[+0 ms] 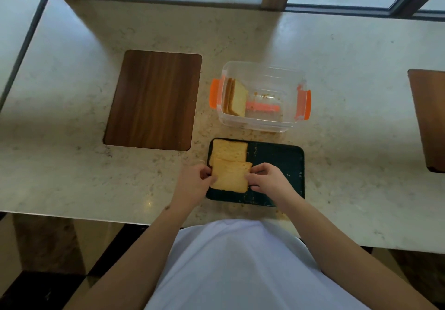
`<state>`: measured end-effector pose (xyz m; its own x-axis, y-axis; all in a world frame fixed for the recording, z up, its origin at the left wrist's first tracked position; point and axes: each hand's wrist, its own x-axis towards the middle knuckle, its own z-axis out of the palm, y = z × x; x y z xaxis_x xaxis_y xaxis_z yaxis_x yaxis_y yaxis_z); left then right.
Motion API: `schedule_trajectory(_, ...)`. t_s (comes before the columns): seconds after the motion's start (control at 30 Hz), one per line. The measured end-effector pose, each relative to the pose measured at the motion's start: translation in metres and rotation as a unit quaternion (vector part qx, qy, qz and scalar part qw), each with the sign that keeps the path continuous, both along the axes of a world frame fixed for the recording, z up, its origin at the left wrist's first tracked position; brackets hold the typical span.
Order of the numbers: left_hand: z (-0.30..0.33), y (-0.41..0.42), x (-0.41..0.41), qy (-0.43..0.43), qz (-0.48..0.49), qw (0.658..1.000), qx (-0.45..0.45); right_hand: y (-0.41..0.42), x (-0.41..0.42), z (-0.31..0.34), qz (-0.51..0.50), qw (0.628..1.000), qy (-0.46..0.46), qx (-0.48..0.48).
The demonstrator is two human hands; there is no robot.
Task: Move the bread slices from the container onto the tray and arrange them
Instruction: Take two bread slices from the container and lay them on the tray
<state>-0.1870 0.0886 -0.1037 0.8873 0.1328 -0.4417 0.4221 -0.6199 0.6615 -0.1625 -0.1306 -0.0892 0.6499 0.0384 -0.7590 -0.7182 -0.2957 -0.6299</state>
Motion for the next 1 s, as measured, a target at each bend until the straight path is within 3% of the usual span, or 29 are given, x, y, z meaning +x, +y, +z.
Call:
schedule_trajectory(0.27, -0.008, -0.002, -0.015, 0.000, -0.008, 0.998, 0.065, 0.009, -0.018, -0.012, 0.077, 0.995, -0.007, -0.067)
schedule_trajectory(0.67, -0.011, -0.007, -0.013, 0.011, -0.097, 0.982, 0.161, 0.016, -0.016, -0.016, 0.130, 0.989, 0.001, -0.077)
schedule_trajectory(0.9, -0.014, -0.004, -0.011, 0.022, -0.110, 0.983, 0.145, 0.014, -0.013, -0.015, 0.148, 0.986, 0.016, -0.077)
schedule_trajectory(1.0, 0.000, -0.001, 0.001, 0.043, -0.118, 0.988, 0.085, 0.010, -0.004, -0.005, 0.179, 0.979, 0.008, -0.095)
